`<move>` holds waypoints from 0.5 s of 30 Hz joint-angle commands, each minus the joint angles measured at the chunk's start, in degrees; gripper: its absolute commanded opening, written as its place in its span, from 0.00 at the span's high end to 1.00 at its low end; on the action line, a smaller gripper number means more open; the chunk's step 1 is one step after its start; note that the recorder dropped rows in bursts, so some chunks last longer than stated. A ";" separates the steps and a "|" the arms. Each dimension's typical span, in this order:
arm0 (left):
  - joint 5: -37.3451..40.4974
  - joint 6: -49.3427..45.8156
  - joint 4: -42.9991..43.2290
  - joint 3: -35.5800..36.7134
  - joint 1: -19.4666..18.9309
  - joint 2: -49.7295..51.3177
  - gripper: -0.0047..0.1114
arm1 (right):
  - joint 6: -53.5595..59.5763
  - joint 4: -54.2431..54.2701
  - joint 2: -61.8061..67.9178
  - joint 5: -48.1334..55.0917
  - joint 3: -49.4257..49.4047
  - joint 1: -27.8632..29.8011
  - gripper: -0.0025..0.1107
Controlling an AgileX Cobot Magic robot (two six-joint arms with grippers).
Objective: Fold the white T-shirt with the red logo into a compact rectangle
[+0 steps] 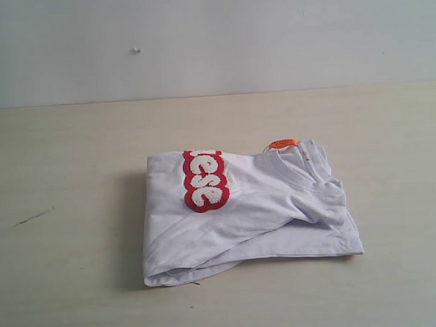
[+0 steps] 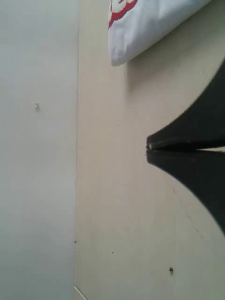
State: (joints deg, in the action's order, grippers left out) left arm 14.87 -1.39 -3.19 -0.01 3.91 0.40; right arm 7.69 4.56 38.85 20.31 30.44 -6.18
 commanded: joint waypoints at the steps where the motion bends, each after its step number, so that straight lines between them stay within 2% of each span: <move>1: 2.63 -0.09 3.19 0.01 -0.10 -0.40 0.96 | -0.32 -0.09 -0.20 -0.32 -0.32 0.19 0.98; 7: 4.51 0.16 3.19 0.01 -2.10 -0.40 0.96 | -0.32 -0.09 -0.20 -0.32 -0.32 0.19 0.98; 15: 5.33 2.92 3.19 0.01 -2.13 -0.40 0.96 | -0.32 -0.09 -0.20 -0.32 -0.32 0.19 0.98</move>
State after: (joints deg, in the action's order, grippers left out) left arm 20.08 0.82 0.00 -0.01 1.95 0.40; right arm 7.69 4.56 38.85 20.31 30.44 -6.18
